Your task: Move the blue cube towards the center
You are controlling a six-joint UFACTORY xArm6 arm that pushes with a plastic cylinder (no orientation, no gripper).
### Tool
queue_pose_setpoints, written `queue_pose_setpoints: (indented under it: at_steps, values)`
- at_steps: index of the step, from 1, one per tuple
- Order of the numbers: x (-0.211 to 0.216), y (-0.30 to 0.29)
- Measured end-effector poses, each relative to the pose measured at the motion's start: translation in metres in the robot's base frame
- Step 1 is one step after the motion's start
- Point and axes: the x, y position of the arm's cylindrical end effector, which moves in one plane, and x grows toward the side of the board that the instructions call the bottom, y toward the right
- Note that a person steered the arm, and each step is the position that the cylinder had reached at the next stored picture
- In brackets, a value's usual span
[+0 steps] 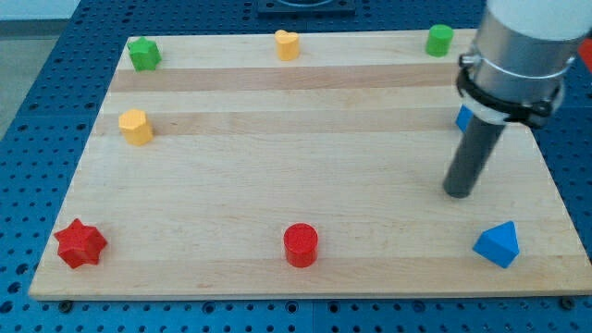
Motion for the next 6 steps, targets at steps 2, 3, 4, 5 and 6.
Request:
queue_pose_setpoints:
  at_steps: [2, 3, 4, 5, 6]
  values:
    - [-0.002, 0.053]
    - [-0.028, 0.092]
    - [-0.047, 0.116]
    - [-0.066, 0.126]
    - [-0.089, 0.112]
